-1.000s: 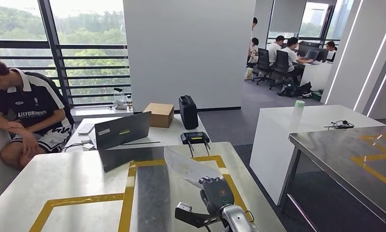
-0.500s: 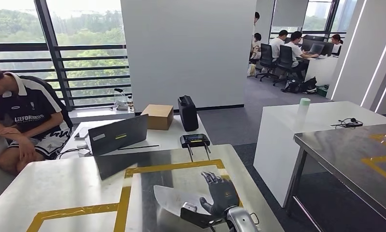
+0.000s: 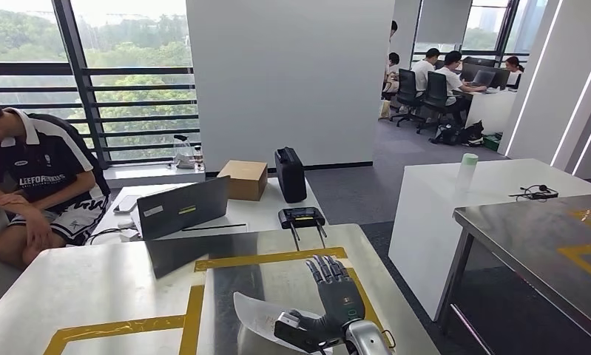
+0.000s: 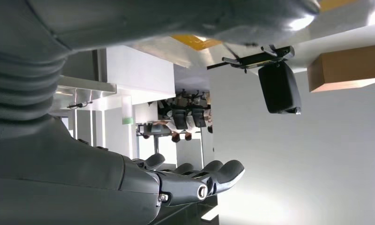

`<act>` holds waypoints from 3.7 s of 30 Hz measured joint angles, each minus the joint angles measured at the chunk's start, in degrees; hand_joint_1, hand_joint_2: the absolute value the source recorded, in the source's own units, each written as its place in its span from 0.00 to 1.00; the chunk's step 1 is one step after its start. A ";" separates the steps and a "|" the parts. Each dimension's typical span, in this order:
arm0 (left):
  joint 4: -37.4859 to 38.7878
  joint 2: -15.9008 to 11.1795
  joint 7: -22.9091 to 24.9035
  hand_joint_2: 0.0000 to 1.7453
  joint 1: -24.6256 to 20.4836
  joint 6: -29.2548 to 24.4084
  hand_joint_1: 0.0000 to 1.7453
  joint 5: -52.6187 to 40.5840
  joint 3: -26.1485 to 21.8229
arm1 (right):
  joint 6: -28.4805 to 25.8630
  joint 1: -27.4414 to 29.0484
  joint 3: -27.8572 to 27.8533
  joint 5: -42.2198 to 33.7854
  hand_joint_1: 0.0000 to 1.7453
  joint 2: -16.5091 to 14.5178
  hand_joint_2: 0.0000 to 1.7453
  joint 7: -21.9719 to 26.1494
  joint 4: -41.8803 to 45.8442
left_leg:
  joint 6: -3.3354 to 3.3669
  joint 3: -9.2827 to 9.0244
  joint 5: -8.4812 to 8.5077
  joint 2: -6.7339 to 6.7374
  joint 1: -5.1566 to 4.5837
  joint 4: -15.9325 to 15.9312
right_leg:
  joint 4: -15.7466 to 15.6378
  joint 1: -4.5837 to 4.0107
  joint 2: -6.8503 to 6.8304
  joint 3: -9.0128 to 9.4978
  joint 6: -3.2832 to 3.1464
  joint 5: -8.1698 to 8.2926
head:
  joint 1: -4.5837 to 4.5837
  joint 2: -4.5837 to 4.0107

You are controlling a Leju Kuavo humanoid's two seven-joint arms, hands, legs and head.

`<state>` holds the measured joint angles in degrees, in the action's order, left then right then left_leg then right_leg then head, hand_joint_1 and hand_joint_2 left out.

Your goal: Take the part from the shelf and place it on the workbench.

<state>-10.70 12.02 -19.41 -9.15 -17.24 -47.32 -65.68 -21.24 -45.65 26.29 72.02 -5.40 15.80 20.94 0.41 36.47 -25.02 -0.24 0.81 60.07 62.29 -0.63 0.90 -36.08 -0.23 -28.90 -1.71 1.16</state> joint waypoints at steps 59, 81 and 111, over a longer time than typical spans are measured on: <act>-0.16 -3.12 0.50 1.00 3.27 -7.32 0.00 0.37 -1.40 | 24.40 24.74 -32.93 -99.48 0.00 -5.66 0.00 8.12 26.13 | -0.93 -7.03 -4.79 0.03 -0.22 -1.73 | -4.21 0.13 -0.81 -1.70 -0.27 7.16 | 2.20 0.10; -0.01 -0.97 -3.13 1.00 3.43 -4.33 0.00 -0.16 -1.31 | 16.67 39.61 -35.41 -119.22 0.00 -5.63 0.00 5.41 45.50 | -2.39 3.40 -8.54 0.40 0.17 12.92 | -6.31 0.16 -1.45 3.79 -1.87 3.40 | 2.74 0.08; 0.01 0.28 -1.24 1.00 3.13 -4.62 0.00 -0.69 -1.16 | 17.90 46.73 -38.65 -119.88 0.00 -5.72 0.00 2.53 57.15 | -1.99 2.40 -9.21 0.28 -0.22 10.46 | -6.05 -0.41 -1.28 4.01 -2.35 3.27 | 2.49 0.08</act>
<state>-10.69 12.31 -20.65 -6.02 -21.86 -48.01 -66.84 -3.34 1.08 -12.36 -47.86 -11.13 18.33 78.09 -1.58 38.87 -34.24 0.04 0.59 70.53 56.24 -1.04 -0.38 -32.07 -2.58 -25.63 0.78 1.24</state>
